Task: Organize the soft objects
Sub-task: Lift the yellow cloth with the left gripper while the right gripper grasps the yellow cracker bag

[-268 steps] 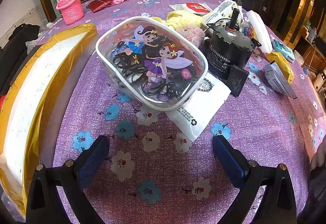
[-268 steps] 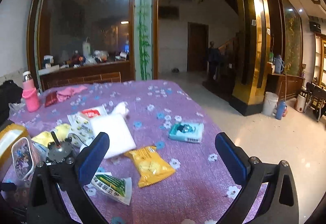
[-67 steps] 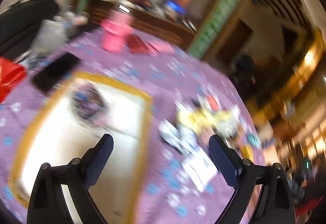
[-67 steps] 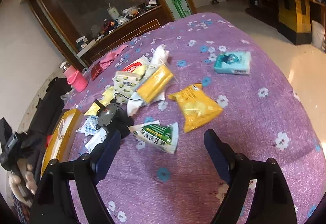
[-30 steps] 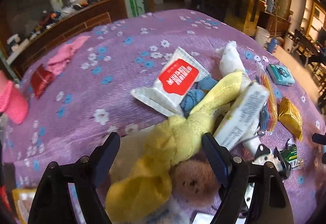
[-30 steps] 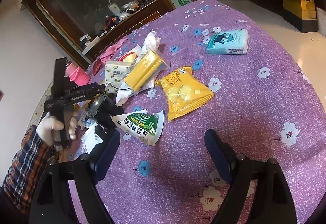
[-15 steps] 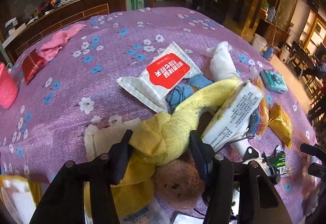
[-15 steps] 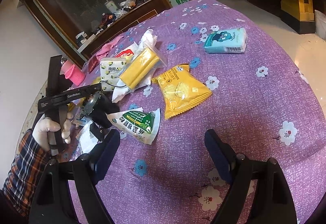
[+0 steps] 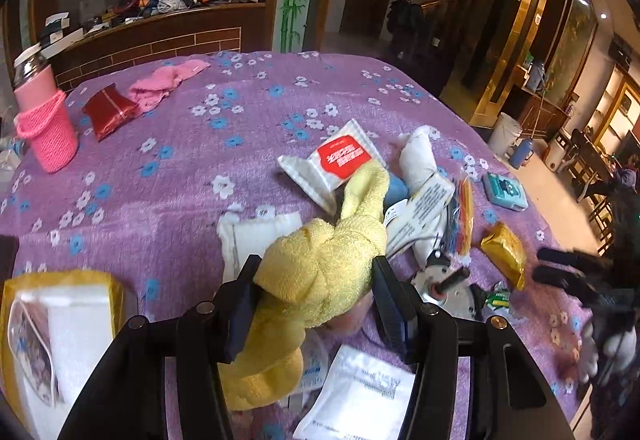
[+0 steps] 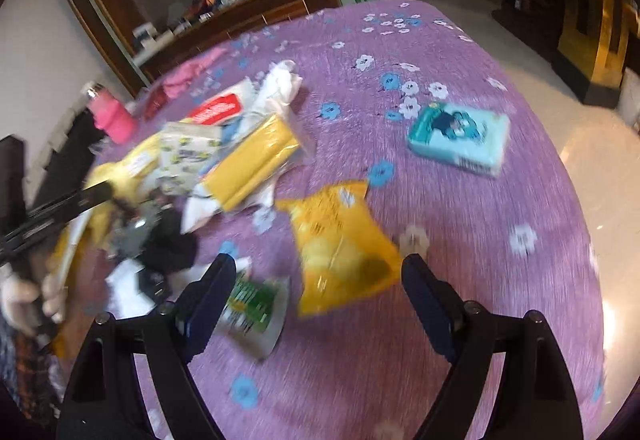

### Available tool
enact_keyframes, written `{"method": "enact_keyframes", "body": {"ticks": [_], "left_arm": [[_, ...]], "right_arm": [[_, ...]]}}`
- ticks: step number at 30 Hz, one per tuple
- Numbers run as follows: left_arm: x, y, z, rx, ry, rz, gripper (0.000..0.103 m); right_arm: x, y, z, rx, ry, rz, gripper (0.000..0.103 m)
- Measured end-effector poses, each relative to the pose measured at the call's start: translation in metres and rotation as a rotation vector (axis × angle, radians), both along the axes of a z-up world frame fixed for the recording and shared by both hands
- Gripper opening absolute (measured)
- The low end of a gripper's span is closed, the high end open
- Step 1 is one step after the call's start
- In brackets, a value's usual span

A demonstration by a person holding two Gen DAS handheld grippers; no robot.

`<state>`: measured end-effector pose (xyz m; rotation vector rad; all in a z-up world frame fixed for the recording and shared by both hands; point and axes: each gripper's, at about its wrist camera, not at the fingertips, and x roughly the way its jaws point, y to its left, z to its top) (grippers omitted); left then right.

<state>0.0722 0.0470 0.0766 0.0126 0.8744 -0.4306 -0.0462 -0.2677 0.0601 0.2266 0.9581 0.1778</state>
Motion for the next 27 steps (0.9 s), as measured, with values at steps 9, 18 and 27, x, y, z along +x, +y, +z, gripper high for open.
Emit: {"method": "enact_keyframes", "body": {"ticks": [9,18,27], "left_arm": [[-0.012,0.003,-0.007,0.001,0.019,0.016,0.058],[-0.026,0.009,-0.004,0.003,0.021,0.053,0.058],[-0.064,0.020,0.002,-0.018,0.026,0.077,0.058]], "right_arm": [[0.025,0.013,-0.019,-0.123,0.051,0.010,0.052],[0.011,0.000,-0.005,-0.061,0.028,-0.026,0.045],[-0.018,-0.008,0.019,-0.037,-0.029,-0.038,0.046]]}}
